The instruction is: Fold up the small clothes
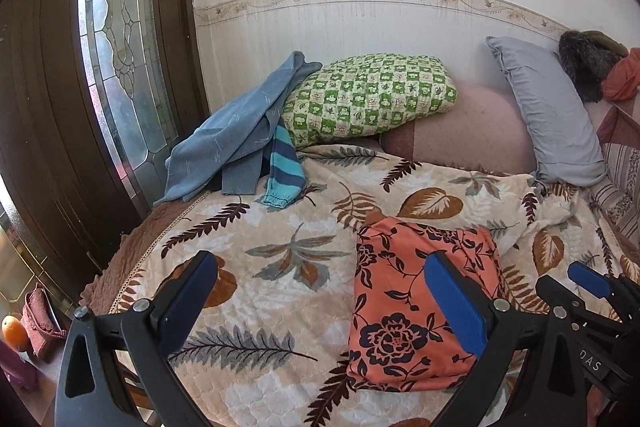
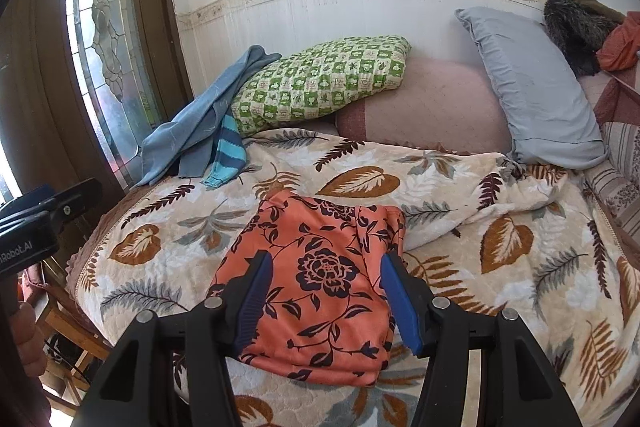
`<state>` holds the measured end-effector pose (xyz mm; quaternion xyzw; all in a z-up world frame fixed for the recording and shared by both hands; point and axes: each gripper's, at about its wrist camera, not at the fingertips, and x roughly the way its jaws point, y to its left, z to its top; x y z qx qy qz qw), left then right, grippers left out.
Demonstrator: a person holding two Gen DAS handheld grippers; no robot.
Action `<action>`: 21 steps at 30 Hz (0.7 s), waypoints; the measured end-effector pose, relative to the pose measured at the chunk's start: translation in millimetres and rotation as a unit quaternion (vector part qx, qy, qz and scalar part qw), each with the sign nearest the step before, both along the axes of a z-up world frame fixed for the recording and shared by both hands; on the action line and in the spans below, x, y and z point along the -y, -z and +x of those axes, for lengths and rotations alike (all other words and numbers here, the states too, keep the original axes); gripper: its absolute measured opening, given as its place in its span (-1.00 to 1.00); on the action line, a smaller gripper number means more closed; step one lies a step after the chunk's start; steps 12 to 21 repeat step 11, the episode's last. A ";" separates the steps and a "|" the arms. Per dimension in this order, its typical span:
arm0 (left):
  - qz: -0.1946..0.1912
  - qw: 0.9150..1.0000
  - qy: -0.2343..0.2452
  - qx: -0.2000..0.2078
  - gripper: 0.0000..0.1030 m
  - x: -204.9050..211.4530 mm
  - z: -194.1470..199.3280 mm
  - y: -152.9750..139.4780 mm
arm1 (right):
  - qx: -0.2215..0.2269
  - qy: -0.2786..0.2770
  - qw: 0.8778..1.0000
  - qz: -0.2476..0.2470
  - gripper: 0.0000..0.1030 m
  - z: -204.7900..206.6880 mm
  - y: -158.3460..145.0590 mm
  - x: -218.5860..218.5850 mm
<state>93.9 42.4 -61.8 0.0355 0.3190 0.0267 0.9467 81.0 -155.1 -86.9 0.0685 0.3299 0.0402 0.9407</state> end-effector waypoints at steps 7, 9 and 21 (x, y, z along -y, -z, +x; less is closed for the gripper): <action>-0.015 1.000 -0.002 -0.020 0.99 -14.1 40.7 24.0 | -0.027 -0.002 1.000 -0.001 0.16 37.4 23.6 -10.7; -0.019 0.999 -0.002 -0.026 0.99 -16.2 53.4 33.2 | -0.032 -0.005 0.999 0.008 0.16 45.9 29.5 -12.0; -0.022 0.999 0.000 -0.042 0.99 -20.3 71.0 46.6 | -0.034 -0.006 0.999 0.009 0.16 54.1 34.8 -7.8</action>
